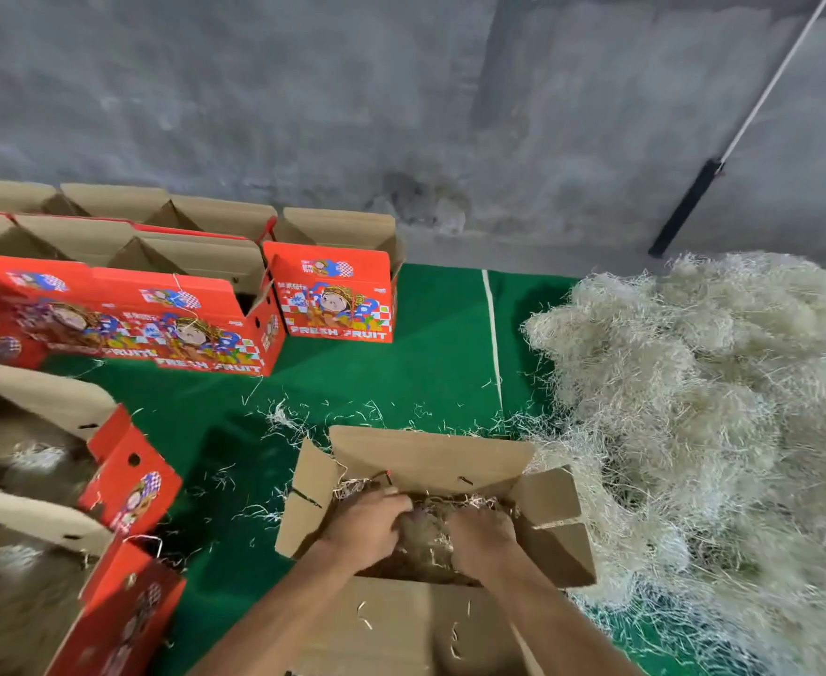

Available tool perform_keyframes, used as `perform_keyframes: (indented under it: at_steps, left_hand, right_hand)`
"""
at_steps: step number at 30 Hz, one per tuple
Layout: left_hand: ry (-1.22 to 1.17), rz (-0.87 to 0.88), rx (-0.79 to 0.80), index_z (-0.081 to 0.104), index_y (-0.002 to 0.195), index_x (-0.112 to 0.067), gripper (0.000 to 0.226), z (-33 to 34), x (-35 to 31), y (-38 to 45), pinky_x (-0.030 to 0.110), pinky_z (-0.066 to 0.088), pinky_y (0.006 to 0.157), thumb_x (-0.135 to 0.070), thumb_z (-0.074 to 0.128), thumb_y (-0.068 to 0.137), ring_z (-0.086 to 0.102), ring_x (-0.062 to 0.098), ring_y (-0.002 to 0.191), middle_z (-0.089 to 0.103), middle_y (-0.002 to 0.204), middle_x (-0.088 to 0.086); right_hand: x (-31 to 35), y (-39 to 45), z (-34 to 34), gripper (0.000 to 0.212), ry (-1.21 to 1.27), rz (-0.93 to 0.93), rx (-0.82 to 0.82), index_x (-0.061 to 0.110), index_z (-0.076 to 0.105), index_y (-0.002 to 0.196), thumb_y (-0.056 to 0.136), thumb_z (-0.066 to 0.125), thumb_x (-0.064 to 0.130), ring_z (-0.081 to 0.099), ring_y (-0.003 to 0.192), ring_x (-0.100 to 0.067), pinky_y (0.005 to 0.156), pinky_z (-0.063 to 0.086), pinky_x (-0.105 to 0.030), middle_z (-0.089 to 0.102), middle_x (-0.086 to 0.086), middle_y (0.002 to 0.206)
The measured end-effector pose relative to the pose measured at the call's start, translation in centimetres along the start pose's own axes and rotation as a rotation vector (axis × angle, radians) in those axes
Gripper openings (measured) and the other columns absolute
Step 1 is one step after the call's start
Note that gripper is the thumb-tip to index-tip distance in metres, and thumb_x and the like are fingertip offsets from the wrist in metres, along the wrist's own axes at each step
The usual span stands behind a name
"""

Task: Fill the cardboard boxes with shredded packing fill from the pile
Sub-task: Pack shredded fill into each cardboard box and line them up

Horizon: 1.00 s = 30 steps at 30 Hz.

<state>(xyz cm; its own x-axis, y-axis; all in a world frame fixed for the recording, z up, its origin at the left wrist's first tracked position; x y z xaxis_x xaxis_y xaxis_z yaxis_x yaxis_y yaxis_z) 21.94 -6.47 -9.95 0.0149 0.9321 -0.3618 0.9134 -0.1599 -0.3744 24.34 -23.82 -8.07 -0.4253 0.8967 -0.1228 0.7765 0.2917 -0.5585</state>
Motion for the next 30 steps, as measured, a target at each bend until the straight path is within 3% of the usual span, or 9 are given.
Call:
perform_keyframes:
  at_steps: [3,5,10,14,19,23,26,28,30]
  left_hand:
    - [-0.034,0.042,0.07,0.062,0.097,-0.024,0.016,-0.1,-0.5,0.0,0.032,0.05,0.085,-0.017,0.055,0.084,0.063,0.02,0.105,0.067,0.112,0.001]
    - [0.056,-0.01,0.194,0.063,0.101,-0.011,0.018,0.3,-0.7,0.2,0.033,0.051,0.078,-0.013,0.052,0.087,0.064,0.032,0.101,0.067,0.109,0.014]
    - [0.34,-0.017,0.458,0.059,0.12,0.008,0.03,1.6,-0.3,0.9,0.04,0.048,0.091,0.006,0.051,0.091,0.06,0.031,0.104,0.056,0.134,0.023]
    - [0.594,-0.033,0.492,0.056,0.129,0.002,0.037,0.9,0.9,1.1,0.053,0.021,0.119,-0.005,0.054,0.093,0.03,0.031,0.144,0.041,0.151,0.014]
    - [0.736,0.035,0.422,0.05,0.14,-0.004,0.043,0.9,-0.1,0.0,0.056,0.008,0.121,-0.012,0.051,0.097,0.025,0.031,0.146,0.04,0.153,0.012]
    - [0.451,-0.03,0.151,0.061,0.124,-0.006,0.036,-0.4,-1.5,-0.7,0.049,0.038,0.112,-0.001,0.059,0.089,0.054,0.032,0.122,0.058,0.127,0.014]
    - [0.404,-0.207,0.149,0.057,0.133,-0.003,0.042,-1.6,-1.9,-1.0,0.04,0.045,0.105,-0.003,0.057,0.092,0.055,0.032,0.123,0.058,0.134,0.017]
    - [0.381,-0.187,0.184,0.055,0.137,-0.006,0.043,-1.3,-2.0,-1.3,0.04,0.037,0.111,-0.004,0.051,0.094,0.051,0.032,0.13,0.055,0.139,0.017]
    - [0.318,-0.097,0.173,0.038,0.151,-0.013,0.057,-0.6,-1.6,-1.7,0.046,0.02,0.12,-0.002,0.05,0.096,0.038,0.029,0.141,0.043,0.152,0.013]
  right_hand:
    - [1.4,0.5,-1.1,0.028,0.032,-0.152,-0.111,0.008,0.067,0.118,0.091,0.058,0.007,0.066,0.11,-0.032,0.092,0.055,-0.041,0.067,-0.013,0.118]
    - [1.9,1.0,-0.9,0.031,0.044,-0.159,-0.054,0.008,0.064,0.124,0.095,0.055,0.007,0.063,0.115,-0.032,0.096,0.05,-0.041,0.065,-0.014,0.124]
    - [1.6,2.6,2.8,0.041,-0.03,-0.187,0.307,0.008,0.053,0.14,0.106,0.043,0.029,0.053,0.129,-0.032,0.104,0.044,-0.04,0.055,-0.014,0.142]
    - [-0.3,3.1,3.2,0.042,-0.202,-0.086,0.305,0.007,0.061,0.13,0.098,0.055,0.032,0.061,0.114,-0.034,0.092,0.055,-0.043,0.063,-0.013,0.129]
    - [-0.3,3.1,3.4,0.036,-0.195,-0.064,0.231,0.009,0.064,0.129,0.096,0.062,0.024,0.062,0.117,-0.031,0.09,0.057,-0.042,0.062,-0.011,0.131]
    - [0.6,2.3,1.3,0.026,0.075,-0.16,0.016,0.008,0.064,0.116,0.091,0.061,0.003,0.064,0.103,-0.026,0.09,0.054,-0.035,0.067,-0.012,0.116]
    - [3.2,1.7,-0.5,0.027,0.238,-0.297,-0.068,0.012,0.06,0.119,0.093,0.057,0.004,0.061,0.109,-0.027,0.092,0.046,-0.034,0.064,-0.009,0.121]
    - [5.1,1.1,-0.6,0.033,0.257,-0.314,-0.029,0.013,0.056,0.132,0.101,0.052,0.02,0.057,0.122,-0.027,0.1,0.043,-0.033,0.059,-0.01,0.134]
    - [6.1,0.6,-0.3,0.042,0.196,-0.299,0.015,0.009,0.048,0.143,0.104,0.048,0.024,0.048,0.134,-0.029,0.107,0.039,-0.034,0.049,-0.012,0.147]
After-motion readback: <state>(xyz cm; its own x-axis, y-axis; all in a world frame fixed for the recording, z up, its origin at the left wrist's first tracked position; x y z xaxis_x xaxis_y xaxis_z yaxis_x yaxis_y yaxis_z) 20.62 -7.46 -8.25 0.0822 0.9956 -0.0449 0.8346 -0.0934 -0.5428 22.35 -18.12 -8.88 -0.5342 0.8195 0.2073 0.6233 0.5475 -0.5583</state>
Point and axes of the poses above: each hand's wrist, its own y-axis towards the middle knuckle, its own z-axis out of the palm, x = y × z, the point moved 2 cm from there along y, towards the middle knuckle
